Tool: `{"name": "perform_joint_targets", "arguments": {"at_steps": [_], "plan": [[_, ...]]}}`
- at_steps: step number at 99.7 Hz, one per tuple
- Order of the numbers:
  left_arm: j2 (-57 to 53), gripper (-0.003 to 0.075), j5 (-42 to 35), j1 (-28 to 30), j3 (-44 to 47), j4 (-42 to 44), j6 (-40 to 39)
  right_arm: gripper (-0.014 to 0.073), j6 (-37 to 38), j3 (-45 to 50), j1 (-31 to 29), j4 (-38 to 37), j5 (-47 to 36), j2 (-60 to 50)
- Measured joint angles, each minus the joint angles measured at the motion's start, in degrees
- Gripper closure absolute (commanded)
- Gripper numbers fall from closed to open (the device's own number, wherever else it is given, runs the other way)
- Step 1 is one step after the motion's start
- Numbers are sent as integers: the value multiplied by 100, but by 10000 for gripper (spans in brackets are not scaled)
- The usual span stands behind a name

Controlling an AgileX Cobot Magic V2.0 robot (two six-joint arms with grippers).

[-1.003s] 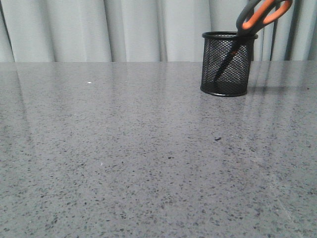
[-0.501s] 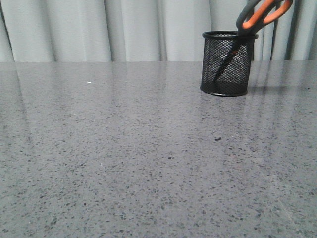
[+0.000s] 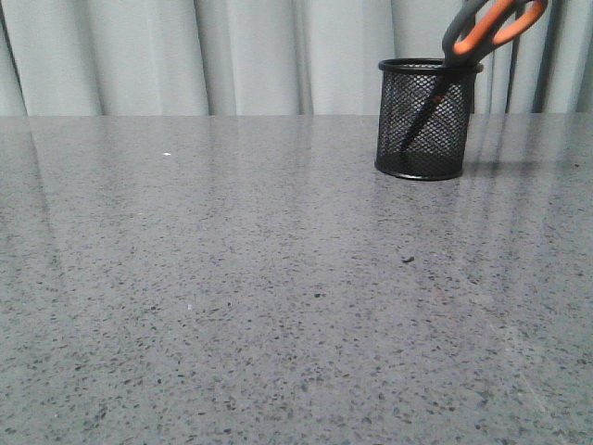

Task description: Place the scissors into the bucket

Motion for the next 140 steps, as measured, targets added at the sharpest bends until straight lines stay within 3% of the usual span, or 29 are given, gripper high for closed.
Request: {"name": "perform_joint_targets", "arguments": {"at_steps": [27,44,56,82,140], "plan": [[0,741,-28,0,32,304,-49,662,0,0,0,0,0,0],[-173,741,-29,137,537,1542,-1269,662,0,0,0,0,0,0],[-684,741,0,329,1112,1836,-1819,662,0,0,0,0,0,0],[-1112,741,-61,682,1995,1922,-2191,662,0,0,0,0,0,0],[-1112,741,-45,682,1995,1710,-2246,662,0,0,0,0,0,-23]]}}
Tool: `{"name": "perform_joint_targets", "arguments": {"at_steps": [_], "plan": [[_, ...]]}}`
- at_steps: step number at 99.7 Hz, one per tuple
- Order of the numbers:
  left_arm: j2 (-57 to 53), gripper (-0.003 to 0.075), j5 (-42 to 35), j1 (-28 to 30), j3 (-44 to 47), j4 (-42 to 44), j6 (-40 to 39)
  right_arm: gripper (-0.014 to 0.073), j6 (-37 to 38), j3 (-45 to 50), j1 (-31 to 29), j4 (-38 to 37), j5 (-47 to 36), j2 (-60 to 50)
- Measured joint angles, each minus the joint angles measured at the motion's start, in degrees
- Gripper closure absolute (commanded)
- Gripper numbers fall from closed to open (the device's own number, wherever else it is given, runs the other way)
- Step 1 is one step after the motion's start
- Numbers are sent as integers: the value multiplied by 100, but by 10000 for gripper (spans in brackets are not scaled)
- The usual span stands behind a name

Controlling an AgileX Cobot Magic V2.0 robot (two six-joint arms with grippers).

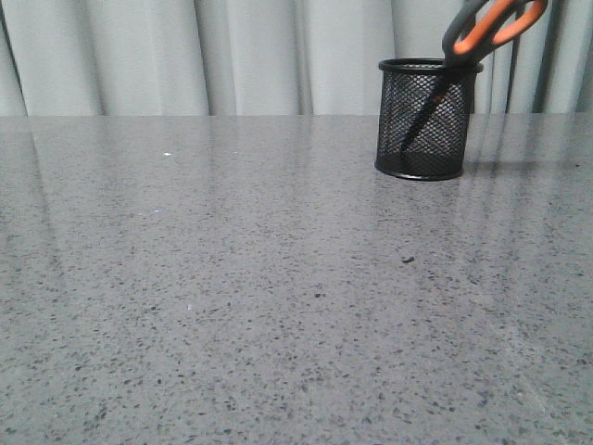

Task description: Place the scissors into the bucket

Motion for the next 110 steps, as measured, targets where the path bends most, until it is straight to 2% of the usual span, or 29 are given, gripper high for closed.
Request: {"name": "perform_joint_targets", "arguments": {"at_steps": [48,58,73,81,110], "plan": [[0,741,0,0,0,0,-9,662,0,0,0,-20,0,0],[0,741,0,0,0,0,-9,662,235,10,0,-659,10,-28],[0,741,0,0,0,0,-9,662,1822,403,0,-2228,-38,-396],[0,741,0,0,-5,0,-9,662,2380,754,0,-2896,-120,-665],[0,741,9,0,-5,0,-9,662,2865,1831,-11,-3483,-101,-1856]]}}
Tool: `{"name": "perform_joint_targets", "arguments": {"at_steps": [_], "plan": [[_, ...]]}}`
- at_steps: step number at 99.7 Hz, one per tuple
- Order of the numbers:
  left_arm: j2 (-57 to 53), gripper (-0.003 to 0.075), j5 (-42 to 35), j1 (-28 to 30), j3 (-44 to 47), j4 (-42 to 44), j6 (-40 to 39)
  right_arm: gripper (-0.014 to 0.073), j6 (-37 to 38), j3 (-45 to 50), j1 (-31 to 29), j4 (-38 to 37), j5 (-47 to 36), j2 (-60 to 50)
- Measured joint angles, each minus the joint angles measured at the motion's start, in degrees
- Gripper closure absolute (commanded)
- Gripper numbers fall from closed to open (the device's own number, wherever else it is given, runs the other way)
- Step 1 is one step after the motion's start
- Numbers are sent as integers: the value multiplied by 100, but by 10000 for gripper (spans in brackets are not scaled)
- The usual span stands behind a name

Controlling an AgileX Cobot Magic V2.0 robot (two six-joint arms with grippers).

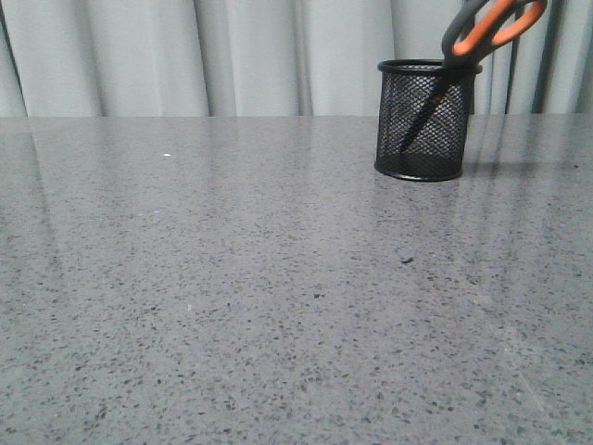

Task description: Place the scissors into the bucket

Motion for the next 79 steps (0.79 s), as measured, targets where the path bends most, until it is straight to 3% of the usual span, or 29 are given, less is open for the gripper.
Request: {"name": "perform_joint_targets", "arguments": {"at_steps": [79], "plan": [[0,741,11,0,0,0,0,662,249,0,-60,-214,264,-44]]}}
